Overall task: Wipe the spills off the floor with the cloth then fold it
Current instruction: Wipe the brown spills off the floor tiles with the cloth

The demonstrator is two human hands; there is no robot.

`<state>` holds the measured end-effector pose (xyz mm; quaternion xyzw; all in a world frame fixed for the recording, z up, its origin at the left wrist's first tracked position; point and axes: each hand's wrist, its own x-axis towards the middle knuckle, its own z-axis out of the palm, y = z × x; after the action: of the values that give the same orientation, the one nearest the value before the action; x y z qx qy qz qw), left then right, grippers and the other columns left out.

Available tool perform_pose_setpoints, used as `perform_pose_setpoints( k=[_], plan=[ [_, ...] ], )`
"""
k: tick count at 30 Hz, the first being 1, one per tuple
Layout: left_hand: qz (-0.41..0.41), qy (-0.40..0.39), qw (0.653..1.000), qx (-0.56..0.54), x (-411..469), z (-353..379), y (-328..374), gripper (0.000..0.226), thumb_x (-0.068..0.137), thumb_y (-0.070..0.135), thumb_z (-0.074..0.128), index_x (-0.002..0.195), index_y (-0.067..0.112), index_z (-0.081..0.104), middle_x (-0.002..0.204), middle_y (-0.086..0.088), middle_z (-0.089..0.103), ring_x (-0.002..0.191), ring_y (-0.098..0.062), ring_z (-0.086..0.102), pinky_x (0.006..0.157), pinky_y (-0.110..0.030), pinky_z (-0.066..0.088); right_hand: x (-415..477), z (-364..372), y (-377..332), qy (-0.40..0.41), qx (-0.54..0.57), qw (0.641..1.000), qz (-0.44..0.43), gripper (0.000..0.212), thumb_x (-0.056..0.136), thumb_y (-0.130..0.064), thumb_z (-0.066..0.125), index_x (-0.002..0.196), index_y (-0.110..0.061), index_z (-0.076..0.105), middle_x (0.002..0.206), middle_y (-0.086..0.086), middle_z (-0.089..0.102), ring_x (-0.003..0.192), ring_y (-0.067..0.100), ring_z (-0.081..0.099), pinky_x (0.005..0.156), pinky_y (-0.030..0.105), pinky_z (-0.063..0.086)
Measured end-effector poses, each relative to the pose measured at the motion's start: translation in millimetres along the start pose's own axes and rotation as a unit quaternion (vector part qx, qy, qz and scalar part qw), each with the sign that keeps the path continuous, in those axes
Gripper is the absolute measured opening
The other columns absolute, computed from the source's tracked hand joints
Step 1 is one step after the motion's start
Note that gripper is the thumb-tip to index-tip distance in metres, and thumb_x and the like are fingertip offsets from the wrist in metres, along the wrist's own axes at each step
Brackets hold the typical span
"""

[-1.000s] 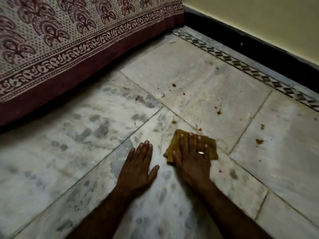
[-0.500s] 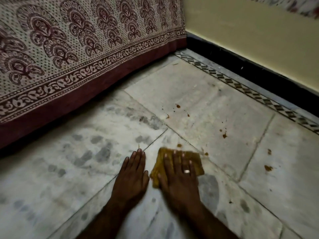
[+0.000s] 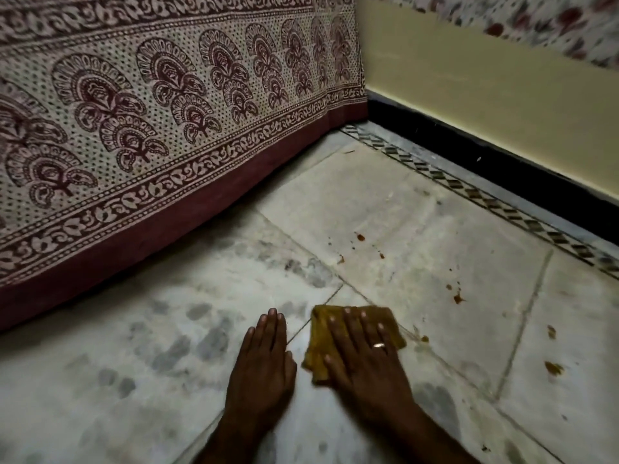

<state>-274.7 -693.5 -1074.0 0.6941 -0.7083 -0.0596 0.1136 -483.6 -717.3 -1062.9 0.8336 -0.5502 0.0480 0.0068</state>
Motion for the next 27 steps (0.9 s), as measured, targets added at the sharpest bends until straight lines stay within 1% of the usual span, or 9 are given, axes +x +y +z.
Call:
perform_pose_setpoints(
  k=[4,7,11,16,18,20,24,25,27],
  plan=[
    [-0.009,0.011,1.0,0.002,9,2,0,0.062,0.091,0.028,0.035,0.144,-0.001,0.045,0.153,-0.019,0.042,0.141,-0.031,0.042,0.116,-0.042,0.021,71,6,-5,-0.005,0.042,0.988,0.151,0.065,0.103,-0.054,0.021,0.158,-0.02,0.029,0.163,0.017,0.03,0.15,0.041,0.027,0.119,0.058,0.018],
    [0.008,0.05,0.999,-0.019,7,6,-4,0.062,0.091,0.025,0.036,0.146,-0.002,0.042,0.154,-0.018,0.04,0.143,-0.029,0.036,0.116,-0.044,0.025,96,10,-44,-0.016,0.053,0.995,0.086,0.066,0.103,-0.058,0.022,0.159,-0.024,0.028,0.165,0.012,0.027,0.153,0.037,0.021,0.122,0.056,0.012],
    [0.025,0.066,0.997,-0.022,2,4,-6,0.061,0.092,0.025,0.036,0.144,-0.004,0.043,0.154,-0.02,0.039,0.142,-0.032,0.039,0.115,-0.046,0.027,35,2,-23,-0.026,0.008,0.999,-0.021,0.063,0.104,-0.055,0.021,0.159,-0.024,0.027,0.166,0.01,0.026,0.152,0.034,0.023,0.12,0.05,0.012],
    [0.008,0.04,0.999,-0.026,5,8,0,0.06,0.091,0.025,0.038,0.143,-0.005,0.045,0.152,-0.021,0.042,0.141,-0.033,0.042,0.116,-0.047,0.027,93,2,-19,-0.041,0.04,0.991,0.119,0.068,0.1,-0.056,0.015,0.161,-0.026,0.014,0.168,0.012,0.016,0.154,0.037,0.014,0.123,0.054,0.005],
    [0.007,0.057,0.998,-0.018,5,10,-2,0.059,0.094,0.025,0.036,0.142,-0.007,0.045,0.151,-0.024,0.042,0.141,-0.036,0.04,0.115,-0.05,0.031,119,3,-50,-0.059,0.06,0.992,0.098,0.068,0.101,-0.057,0.01,0.161,-0.025,0.013,0.168,0.014,0.014,0.155,0.04,0.008,0.123,0.057,0.003],
    [-0.009,0.048,0.998,-0.05,5,7,-3,0.06,0.094,0.026,0.034,0.142,-0.009,0.042,0.152,-0.026,0.039,0.142,-0.038,0.037,0.115,-0.05,0.03,110,1,-56,-0.096,0.059,0.994,0.019,0.066,0.104,-0.057,0.004,0.16,-0.025,0.013,0.167,0.014,0.017,0.153,0.041,0.012,0.122,0.057,0.006],
    [-0.017,-0.017,0.994,-0.106,7,-13,1,0.067,0.091,0.029,0.04,0.148,-0.007,0.033,0.157,-0.024,0.031,0.146,-0.037,0.031,0.117,-0.05,0.03,55,-26,-4,-0.13,-0.014,0.988,-0.078,0.061,0.106,-0.054,0.005,0.16,-0.027,0.015,0.161,0.013,0.031,0.142,0.042,0.042,0.116,0.052,0.028],
    [-0.006,-0.043,0.993,-0.11,9,-17,-1,0.071,0.088,0.031,0.041,0.149,-0.005,0.032,0.158,-0.023,0.03,0.147,-0.036,0.03,0.117,-0.049,0.028,61,-31,9,-0.14,-0.027,0.988,-0.064,0.064,0.105,-0.056,0.001,0.16,-0.026,0.013,0.161,0.011,0.025,0.142,0.042,0.042,0.114,0.055,0.032],
    [0.006,-0.082,0.99,-0.117,11,-21,-12,0.076,0.086,0.036,0.039,0.152,-0.001,0.028,0.161,-0.019,0.025,0.149,-0.033,0.024,0.119,-0.044,0.018,92,-40,6,-0.213,-0.034,0.976,-0.006,0.074,0.096,-0.063,-0.006,0.16,-0.026,-0.004,0.166,0.007,-0.001,0.152,0.041,0.019,0.119,0.058,0.02]
  ],
)
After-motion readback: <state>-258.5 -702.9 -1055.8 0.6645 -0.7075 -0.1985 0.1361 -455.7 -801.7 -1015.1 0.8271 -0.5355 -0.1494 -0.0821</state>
